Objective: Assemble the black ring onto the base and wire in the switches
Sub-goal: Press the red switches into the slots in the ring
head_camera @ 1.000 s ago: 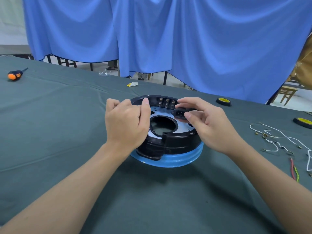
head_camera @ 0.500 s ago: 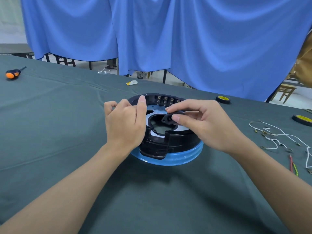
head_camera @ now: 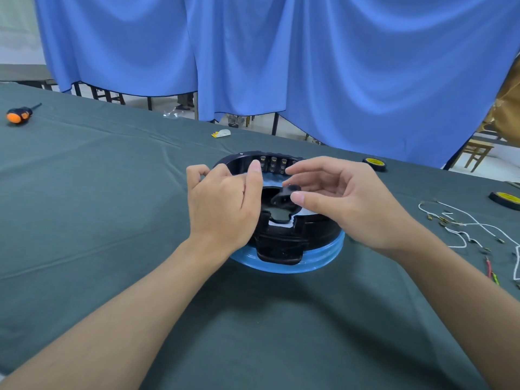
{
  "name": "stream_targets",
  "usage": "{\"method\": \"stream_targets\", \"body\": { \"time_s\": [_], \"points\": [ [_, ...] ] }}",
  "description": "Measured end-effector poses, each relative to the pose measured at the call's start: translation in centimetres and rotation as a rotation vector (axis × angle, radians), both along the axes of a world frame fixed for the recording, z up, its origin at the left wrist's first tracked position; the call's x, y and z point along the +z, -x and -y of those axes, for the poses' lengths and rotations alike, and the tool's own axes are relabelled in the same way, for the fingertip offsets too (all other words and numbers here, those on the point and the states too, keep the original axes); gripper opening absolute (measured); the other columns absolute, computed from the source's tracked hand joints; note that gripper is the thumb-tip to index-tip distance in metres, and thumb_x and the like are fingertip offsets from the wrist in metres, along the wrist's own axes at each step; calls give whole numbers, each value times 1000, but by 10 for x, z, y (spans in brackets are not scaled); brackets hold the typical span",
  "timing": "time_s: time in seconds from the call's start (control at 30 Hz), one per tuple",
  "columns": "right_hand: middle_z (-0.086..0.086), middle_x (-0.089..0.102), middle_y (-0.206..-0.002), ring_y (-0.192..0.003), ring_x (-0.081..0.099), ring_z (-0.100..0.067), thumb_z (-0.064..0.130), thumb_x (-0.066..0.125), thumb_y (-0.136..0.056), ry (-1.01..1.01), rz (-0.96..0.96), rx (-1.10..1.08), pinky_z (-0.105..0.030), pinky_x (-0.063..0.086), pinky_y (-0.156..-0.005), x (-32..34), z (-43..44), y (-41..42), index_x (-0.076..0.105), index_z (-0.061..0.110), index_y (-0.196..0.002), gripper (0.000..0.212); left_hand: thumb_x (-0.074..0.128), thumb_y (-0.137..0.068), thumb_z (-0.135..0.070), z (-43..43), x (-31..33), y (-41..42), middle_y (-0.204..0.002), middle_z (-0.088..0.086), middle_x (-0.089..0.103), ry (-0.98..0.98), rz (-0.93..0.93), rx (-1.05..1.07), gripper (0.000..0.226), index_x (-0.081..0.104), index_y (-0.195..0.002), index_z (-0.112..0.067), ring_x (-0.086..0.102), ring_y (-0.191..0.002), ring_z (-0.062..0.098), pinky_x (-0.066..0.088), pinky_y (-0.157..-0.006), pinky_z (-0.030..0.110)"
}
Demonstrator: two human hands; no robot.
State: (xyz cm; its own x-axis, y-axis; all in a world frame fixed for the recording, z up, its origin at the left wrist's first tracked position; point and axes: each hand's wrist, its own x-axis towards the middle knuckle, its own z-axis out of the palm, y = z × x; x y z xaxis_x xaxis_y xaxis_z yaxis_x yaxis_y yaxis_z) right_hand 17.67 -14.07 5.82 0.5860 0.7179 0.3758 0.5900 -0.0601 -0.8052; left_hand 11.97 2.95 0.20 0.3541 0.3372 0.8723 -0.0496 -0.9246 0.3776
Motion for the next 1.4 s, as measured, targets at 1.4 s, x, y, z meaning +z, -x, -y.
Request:
{"method": "stream_targets", "body": {
  "time_s": [1.4],
  "points": [
    [-34,58,-122,-116,59,-41,5,40,-94,-348,-744,365,-43,50,-97,12,-2,10,43,-5,-128,36,61,-93,-40,11,11,10,-96,1,69,-206,195,-195,34,74,-104,-10,54,-90,19,38,-77,37]
  ]
}}
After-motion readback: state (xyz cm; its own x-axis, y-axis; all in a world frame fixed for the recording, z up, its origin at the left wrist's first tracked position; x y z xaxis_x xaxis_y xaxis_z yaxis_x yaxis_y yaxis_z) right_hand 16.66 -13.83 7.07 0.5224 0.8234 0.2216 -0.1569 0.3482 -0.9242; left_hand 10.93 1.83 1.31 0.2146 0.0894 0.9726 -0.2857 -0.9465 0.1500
